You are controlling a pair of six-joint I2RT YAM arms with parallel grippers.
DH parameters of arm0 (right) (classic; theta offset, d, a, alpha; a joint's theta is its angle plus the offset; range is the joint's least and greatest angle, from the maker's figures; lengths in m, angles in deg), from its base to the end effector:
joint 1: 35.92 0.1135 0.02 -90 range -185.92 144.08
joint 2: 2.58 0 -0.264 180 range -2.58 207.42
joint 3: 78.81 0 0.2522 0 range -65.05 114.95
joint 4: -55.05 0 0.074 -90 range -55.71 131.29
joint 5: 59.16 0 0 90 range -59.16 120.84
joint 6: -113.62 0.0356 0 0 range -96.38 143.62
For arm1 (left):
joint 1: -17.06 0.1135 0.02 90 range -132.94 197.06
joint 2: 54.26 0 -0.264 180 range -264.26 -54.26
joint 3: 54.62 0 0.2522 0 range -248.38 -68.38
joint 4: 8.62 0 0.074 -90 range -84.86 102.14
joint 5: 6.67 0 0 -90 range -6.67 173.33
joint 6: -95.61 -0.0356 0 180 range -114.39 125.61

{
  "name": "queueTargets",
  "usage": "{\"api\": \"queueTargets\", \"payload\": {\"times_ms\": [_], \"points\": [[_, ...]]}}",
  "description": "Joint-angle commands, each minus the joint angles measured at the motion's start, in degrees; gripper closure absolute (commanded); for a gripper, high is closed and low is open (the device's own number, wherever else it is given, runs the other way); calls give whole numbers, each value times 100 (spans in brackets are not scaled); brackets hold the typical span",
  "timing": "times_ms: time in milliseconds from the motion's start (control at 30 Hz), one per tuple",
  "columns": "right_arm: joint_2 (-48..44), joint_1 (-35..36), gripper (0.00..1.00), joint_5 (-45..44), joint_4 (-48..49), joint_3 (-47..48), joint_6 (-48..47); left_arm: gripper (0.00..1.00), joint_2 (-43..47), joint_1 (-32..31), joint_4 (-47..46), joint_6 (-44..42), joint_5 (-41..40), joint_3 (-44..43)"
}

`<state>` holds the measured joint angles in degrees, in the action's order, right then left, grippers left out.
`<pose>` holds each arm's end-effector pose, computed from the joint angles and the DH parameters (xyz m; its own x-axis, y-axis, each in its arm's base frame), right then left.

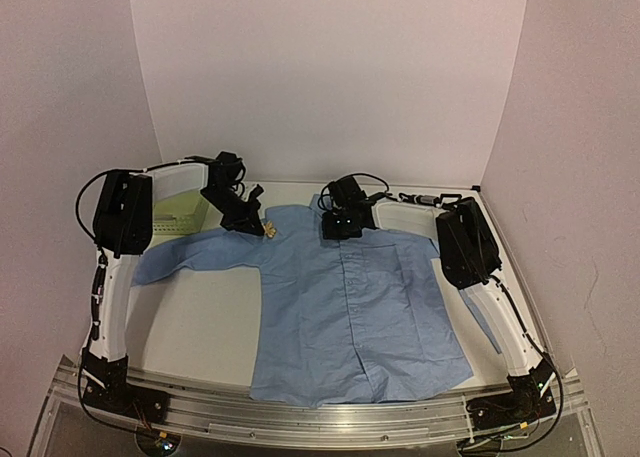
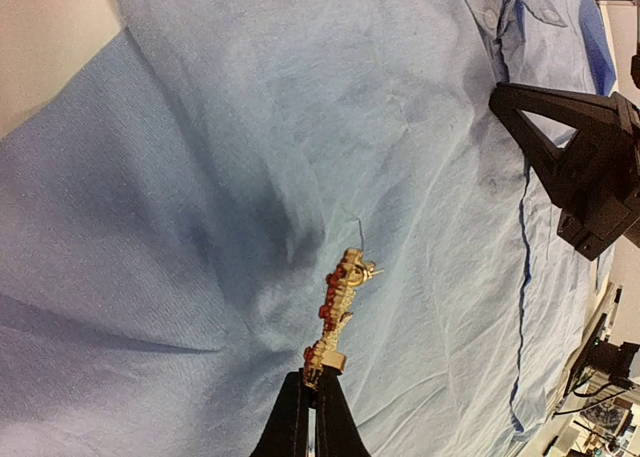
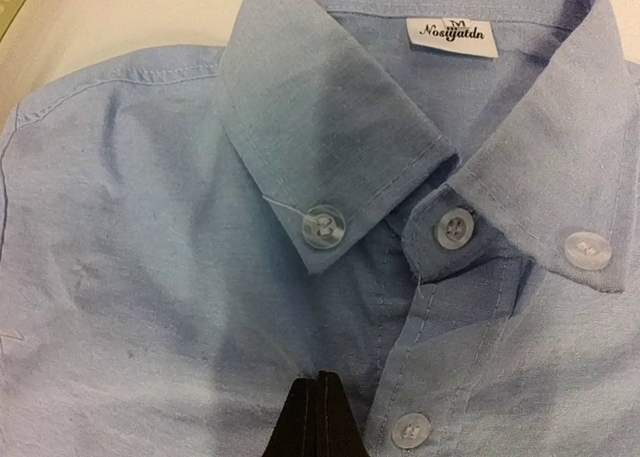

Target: Pin the brooch onto the clothing

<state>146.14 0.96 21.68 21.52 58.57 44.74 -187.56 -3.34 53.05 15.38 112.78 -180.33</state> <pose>0.4595 0.3377 0.1240 -0.7074 -0.0860 -0.7016 -0.2652 0.9524 0.1506 0.4515 -0.1866 0.1741 -0.9430 0.1931 -0.2710 0.3112 0.7998 -0.5132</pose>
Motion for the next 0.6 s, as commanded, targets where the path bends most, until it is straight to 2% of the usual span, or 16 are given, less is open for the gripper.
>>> {"api": "queueTargets", "payload": {"times_ms": [0,567], "points": [[-293,13,100,125,25,171,84,100,274,-47,94,-113,-134,34],[-324,11,100,198,84,79,92,100,-99,-140,-5,16,467,74]]}}
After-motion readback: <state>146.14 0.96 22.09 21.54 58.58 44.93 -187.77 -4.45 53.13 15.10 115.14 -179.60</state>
